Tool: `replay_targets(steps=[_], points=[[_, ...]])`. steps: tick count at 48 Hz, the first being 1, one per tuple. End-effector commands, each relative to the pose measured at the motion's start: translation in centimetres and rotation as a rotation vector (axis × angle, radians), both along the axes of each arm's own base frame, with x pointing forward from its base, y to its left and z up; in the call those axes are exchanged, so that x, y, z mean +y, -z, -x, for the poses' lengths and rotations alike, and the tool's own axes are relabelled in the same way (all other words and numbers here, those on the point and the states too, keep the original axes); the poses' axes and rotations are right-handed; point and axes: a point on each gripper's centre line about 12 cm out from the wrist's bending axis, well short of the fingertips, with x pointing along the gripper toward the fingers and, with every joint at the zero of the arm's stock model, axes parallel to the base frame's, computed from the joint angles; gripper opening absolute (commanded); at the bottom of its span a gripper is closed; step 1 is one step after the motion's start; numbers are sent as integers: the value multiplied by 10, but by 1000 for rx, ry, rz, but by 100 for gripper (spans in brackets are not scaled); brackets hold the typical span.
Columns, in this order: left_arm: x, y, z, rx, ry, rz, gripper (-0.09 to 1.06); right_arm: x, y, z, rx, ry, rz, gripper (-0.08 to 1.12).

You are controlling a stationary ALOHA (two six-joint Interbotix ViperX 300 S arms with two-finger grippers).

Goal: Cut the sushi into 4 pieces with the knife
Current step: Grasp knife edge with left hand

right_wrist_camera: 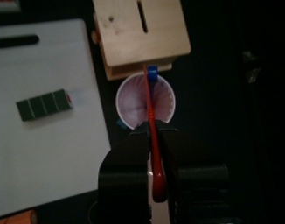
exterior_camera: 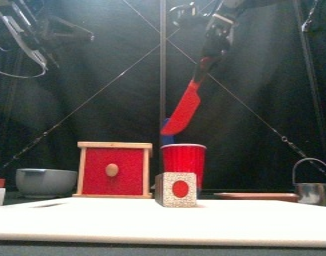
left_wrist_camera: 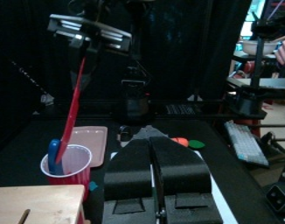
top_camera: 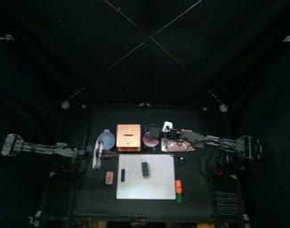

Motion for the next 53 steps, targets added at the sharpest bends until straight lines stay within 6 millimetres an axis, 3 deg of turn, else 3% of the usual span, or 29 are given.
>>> replay_targets(steps=[1,9,19,30,39,53], points=[[3,-7,-2,-27,-22,47,43,11,-16,23,-205,-10,-37,9],[10,-11,-3,-47,-66,121,72,19,10,43,-408,-1,-118,9],[9,-18,-9,-43,-59,117,100,22,41,50,-529,16,-154,9],[2,-21,-33,70,-18,53,102,40,59,36,-541,-67,-132,9],[1,-11,-57,204,-10,41,102,56,67,22,-540,-139,-116,9],[2,-3,-73,265,-5,10,102,69,73,9,-511,-202,-97,9]])
